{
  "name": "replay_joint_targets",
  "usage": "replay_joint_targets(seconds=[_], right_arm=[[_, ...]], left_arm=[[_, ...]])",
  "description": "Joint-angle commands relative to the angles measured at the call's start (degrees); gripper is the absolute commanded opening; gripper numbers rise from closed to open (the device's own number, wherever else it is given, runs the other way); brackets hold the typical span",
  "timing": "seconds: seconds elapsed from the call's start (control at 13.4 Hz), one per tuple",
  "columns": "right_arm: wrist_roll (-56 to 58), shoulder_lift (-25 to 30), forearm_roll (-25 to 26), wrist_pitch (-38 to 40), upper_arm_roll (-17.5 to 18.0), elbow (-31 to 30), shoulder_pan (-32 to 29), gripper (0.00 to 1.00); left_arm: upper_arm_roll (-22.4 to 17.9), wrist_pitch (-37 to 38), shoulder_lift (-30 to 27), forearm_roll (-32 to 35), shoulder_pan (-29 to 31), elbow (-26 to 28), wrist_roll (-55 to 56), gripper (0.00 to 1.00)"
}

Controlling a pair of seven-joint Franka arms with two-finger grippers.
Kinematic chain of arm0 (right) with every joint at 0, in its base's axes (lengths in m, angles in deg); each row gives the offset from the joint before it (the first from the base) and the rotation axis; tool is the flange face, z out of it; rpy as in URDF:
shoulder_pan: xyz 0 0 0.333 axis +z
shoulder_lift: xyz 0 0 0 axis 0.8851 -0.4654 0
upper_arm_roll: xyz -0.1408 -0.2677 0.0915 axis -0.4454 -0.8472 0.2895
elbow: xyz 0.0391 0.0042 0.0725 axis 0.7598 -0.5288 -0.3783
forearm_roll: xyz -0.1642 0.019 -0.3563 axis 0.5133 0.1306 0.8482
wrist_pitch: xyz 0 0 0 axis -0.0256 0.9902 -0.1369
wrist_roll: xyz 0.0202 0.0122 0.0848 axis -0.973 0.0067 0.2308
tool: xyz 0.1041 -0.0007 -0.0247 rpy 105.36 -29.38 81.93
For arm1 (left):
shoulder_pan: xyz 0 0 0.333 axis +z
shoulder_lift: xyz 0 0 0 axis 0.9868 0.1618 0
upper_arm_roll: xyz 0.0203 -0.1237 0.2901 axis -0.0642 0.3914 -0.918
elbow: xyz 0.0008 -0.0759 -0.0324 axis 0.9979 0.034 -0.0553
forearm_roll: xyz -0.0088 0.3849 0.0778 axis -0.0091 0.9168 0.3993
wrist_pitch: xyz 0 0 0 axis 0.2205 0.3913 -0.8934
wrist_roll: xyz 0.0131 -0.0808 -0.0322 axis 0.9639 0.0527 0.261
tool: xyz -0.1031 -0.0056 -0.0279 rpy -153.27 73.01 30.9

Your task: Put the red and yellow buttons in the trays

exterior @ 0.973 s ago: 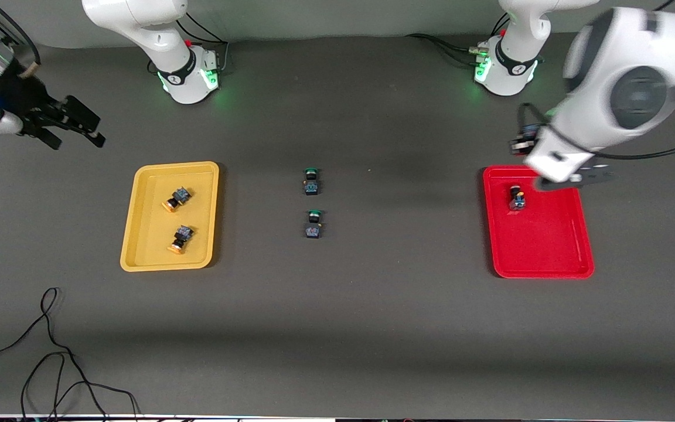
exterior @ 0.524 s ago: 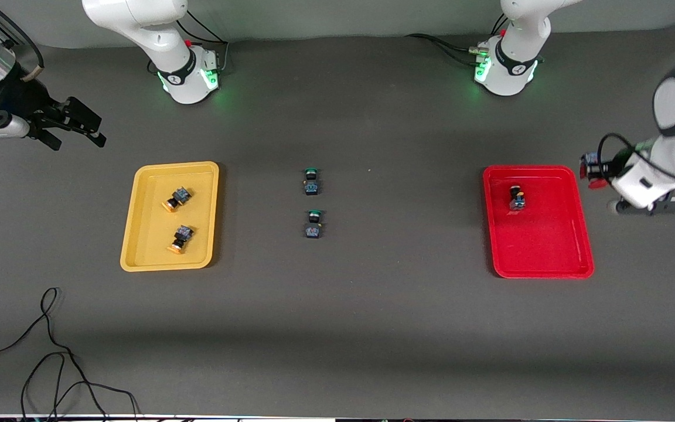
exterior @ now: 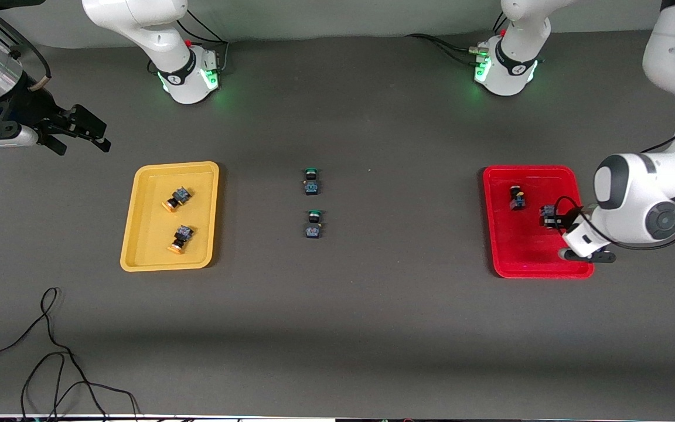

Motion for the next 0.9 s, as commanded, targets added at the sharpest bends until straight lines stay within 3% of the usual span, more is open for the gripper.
replay_joint_targets(seconds=[0.0,0.07,0.15,0.22,0.45,0.82], right_arm=[[1.45,-0.61,0.77,1.15,0.13,1.82,-0.16,1.0],[1.37,-0.69,0.77,1.24,0.13,2.25,-0.16,1.0],[1.28,-0.61,0.77,1.33,0.13,2.26,-0.16,1.0],[1.19,-0.52,0.86,1.33,0.13,2.35,-0.16,1.0],[0.93,-2.01,0.86,4.49,0.13,4.89,-0.16,1.0],[0.75,-2.8,3.49,4.67,1.01,5.51,0.1,1.0]], left_arm=[[0.26,1.13,-1.2,0.8,-0.37,-0.91,0.21,0.52],[0.26,1.21,-1.38,0.8,-0.37,-0.91,0.3,0.84],[0.35,2.43,-2.16,0.8,-0.46,-1.34,0.21,0.99],[0.44,4.79,-4.08,0.8,-0.46,-2.13,-0.23,1.0],[2.36,22.7,-12.24,0.45,-1.42,-8.18,0.56,1.0],[3.95,30.66,-31.32,-2.62,-1.43,-8.29,0.39,1.0]])
